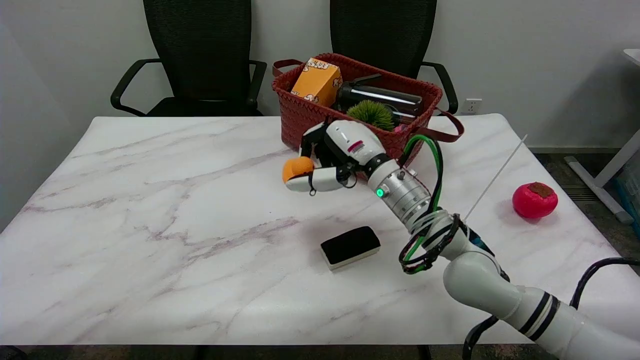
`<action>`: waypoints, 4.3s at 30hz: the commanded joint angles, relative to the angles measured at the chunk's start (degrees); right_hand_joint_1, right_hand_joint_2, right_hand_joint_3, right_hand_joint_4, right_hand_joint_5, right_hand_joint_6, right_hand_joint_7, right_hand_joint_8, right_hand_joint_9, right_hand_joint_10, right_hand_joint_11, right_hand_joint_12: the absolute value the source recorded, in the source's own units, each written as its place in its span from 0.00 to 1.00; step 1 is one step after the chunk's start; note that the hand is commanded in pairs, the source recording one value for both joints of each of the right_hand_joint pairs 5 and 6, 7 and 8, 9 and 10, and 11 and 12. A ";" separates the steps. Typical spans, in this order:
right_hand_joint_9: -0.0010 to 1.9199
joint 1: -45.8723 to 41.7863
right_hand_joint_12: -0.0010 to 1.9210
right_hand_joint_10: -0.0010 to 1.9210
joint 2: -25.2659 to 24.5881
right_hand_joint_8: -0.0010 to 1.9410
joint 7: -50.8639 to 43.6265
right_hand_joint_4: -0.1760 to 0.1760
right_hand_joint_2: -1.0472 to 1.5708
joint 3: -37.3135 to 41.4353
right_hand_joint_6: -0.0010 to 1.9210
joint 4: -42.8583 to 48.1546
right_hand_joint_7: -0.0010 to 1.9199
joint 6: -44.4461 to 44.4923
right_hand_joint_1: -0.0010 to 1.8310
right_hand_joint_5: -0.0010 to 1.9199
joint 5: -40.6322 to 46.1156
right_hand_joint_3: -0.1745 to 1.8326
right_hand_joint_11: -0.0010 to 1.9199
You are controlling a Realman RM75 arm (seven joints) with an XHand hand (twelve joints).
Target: Place the yellow duck into the brown storage basket.
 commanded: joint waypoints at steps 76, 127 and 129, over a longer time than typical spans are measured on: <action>0.82 45.36 1.00 0.82 -4.81 0.77 5.25 0.50 0.79 -8.93 0.60 -57.26 0.77 2.48 0.42 0.60 -12.35 0.02 1.00; 0.08 7.23 0.14 0.08 4.30 0.02 -26.77 0.50 0.68 17.96 0.00 -3.90 0.02 14.65 0.39 0.00 0.94 0.00 0.14; 0.08 5.23 0.14 0.08 4.13 0.02 -28.16 0.50 0.67 18.28 0.01 -1.76 0.02 17.34 0.41 0.01 0.71 0.00 0.14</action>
